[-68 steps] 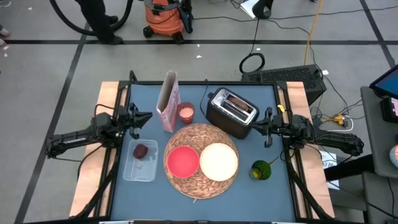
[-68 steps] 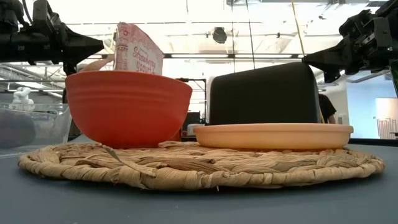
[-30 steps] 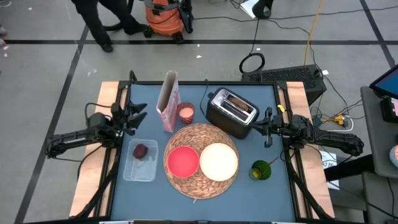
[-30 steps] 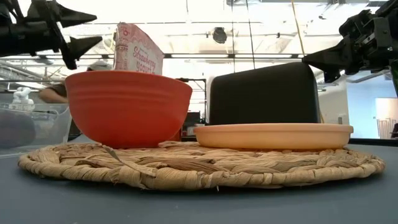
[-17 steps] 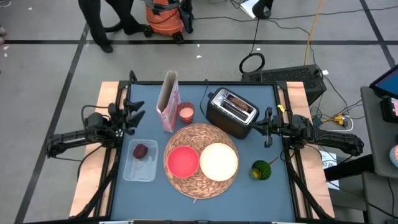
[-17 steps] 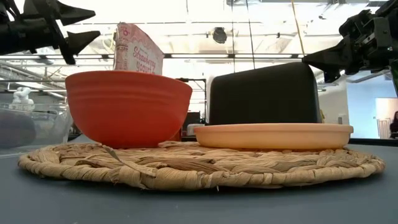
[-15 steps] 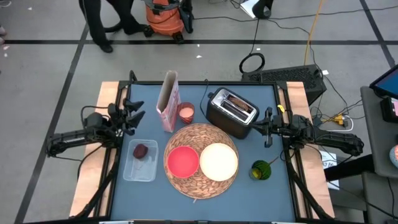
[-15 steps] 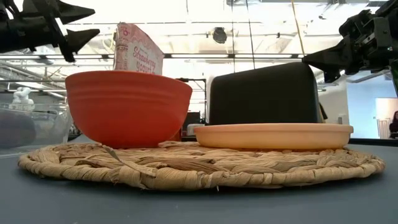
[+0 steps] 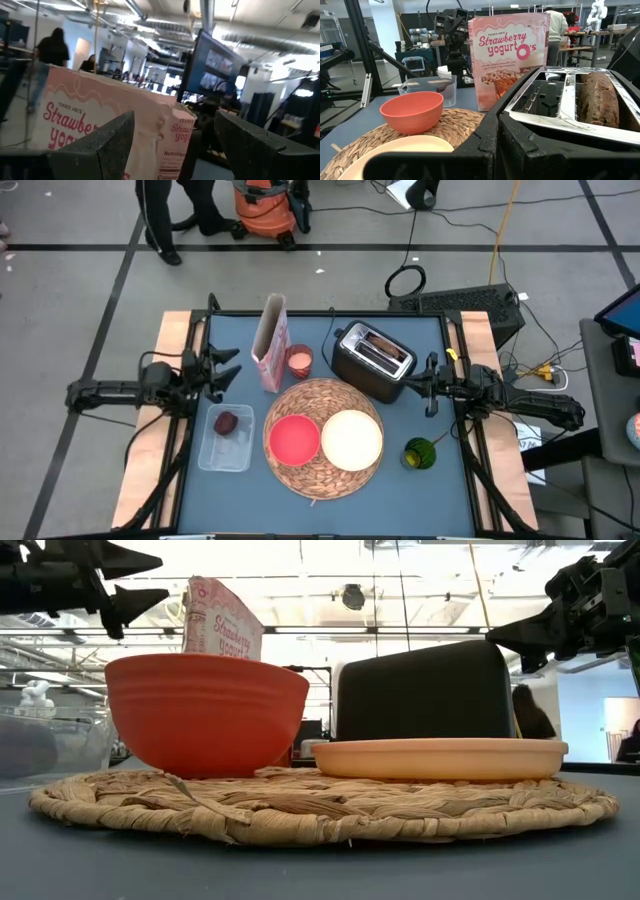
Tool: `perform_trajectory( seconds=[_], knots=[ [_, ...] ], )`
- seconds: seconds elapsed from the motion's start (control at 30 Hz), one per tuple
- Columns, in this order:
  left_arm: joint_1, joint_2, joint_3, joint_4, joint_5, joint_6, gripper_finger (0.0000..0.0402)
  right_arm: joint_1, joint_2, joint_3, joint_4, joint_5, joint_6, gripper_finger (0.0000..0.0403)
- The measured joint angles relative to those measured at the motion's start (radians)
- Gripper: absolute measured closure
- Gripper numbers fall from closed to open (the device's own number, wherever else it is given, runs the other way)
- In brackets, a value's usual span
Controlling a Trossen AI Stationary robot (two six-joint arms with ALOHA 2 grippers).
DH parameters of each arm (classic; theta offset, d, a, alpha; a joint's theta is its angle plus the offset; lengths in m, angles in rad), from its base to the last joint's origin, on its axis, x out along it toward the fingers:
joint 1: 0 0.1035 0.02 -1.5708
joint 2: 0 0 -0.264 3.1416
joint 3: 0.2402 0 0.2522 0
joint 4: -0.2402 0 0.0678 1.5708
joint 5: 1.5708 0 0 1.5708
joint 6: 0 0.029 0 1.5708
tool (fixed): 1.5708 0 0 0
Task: Arrange a breakfast setting
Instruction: Pour the cereal from the cereal box into the orange bowl
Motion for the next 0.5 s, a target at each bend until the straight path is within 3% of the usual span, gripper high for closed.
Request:
perform_trajectory(
  seconds=[0.2,0.33,0.5],
  knots=[
    [-0.102,0.125,0.133,-0.155,-0.142,0.073,0.0119,0.0,0.0,0.0,0.0,0.0,0.0,0.039],
    [-0.174,0.217,0.248,-0.371,-0.261,0.026,0.0119,0.0,0.0,0.0,0.0,0.0,0.0,0.039],
    [-0.244,0.333,0.356,-0.552,-0.341,-0.045,0.0119,0.0,0.0,0.0,0.0,0.0,0.0,0.039]
  ],
)
